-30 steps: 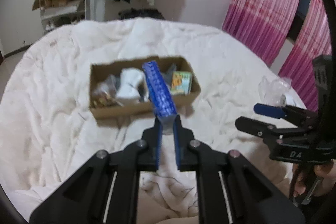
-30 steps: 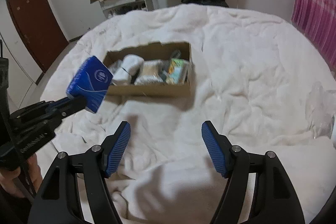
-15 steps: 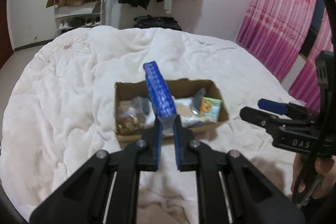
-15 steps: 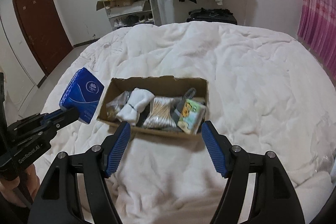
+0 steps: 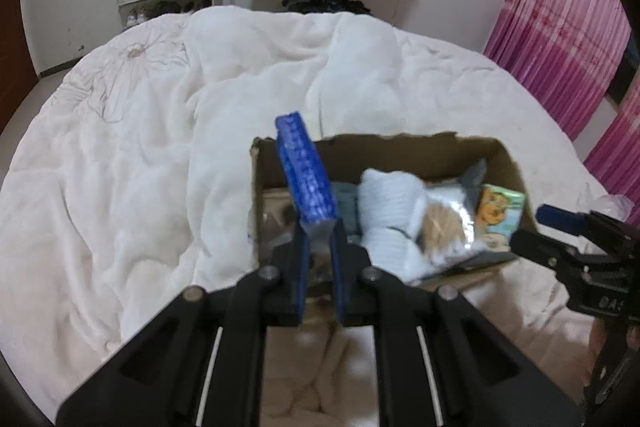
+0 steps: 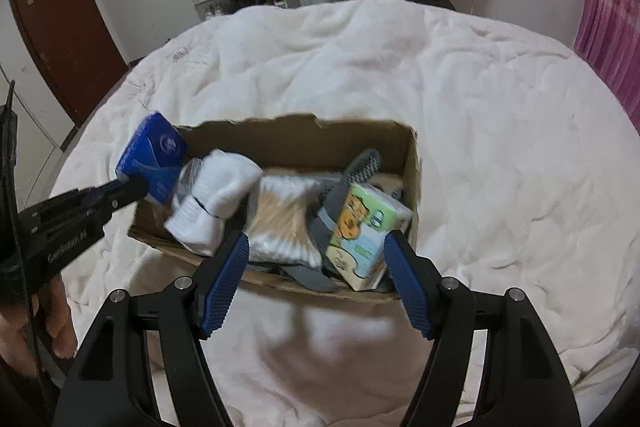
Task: Organize objects
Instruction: 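Carry the blue tissue pack over the cardboard box with the left tool, then lower the blue tissue pack into the box and open the left tool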
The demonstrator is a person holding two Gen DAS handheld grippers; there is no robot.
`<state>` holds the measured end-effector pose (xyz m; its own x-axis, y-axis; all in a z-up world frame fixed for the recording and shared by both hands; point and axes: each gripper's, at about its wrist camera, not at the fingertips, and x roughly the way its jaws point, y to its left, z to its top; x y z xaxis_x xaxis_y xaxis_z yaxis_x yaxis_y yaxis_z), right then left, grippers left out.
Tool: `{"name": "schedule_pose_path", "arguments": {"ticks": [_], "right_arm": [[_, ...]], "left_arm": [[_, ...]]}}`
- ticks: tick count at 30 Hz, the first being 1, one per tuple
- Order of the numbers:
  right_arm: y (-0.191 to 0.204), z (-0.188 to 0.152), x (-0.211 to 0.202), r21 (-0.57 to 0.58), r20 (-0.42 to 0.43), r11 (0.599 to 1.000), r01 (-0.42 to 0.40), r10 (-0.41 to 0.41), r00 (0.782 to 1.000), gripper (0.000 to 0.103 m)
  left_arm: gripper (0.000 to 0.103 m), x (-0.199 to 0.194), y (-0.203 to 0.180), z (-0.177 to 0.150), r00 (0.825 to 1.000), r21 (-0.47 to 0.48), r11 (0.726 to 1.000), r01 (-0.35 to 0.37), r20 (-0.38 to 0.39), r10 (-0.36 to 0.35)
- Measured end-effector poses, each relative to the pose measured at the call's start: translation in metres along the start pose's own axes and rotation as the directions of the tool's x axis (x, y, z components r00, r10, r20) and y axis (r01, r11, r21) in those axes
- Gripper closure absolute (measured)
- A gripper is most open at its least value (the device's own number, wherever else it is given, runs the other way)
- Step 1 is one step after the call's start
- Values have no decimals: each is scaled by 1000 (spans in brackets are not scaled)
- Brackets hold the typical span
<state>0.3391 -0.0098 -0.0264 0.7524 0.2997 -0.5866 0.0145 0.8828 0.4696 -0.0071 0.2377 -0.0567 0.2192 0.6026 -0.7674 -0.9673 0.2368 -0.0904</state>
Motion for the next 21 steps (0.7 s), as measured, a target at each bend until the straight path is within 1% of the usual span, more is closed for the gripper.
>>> {"name": "schedule_pose_path", "arguments": {"ticks": [3,9,13,15,18,20,21], "right_arm": [[-6,-3,4,16,-10,1000,3,-3,1000,30],[-8,-7,-2,18,-3,1000,-5,5,1000,30],[-10,-11,-5,18,-5,1000,-11,11,1000,30],[-12,-12,-8,21,-2,1000,-11,11,1000,30],[-14,-14,-8,33,-1,999,-11,11,1000,30],[-13,-15,-8,33,-4,999,-12,12,1000,30],[-12,-15,-8,32,-5,999,-13,14,1000,30]], "left_arm": [[93,11,0,0,1000,13,1000,-17,-25,18],[88,18,-3,-6,997,45,998,-41,-71,44],[83,18,-2,-16,991,50,995,-81,-107,86],[81,16,0,-21,988,57,992,-109,-107,114],[80,7,2,-26,990,52,993,-108,-88,112],[72,1,-3,-28,990,72,990,-121,-62,126],[71,0,-4,-28,990,78,989,-126,-56,131]]}}
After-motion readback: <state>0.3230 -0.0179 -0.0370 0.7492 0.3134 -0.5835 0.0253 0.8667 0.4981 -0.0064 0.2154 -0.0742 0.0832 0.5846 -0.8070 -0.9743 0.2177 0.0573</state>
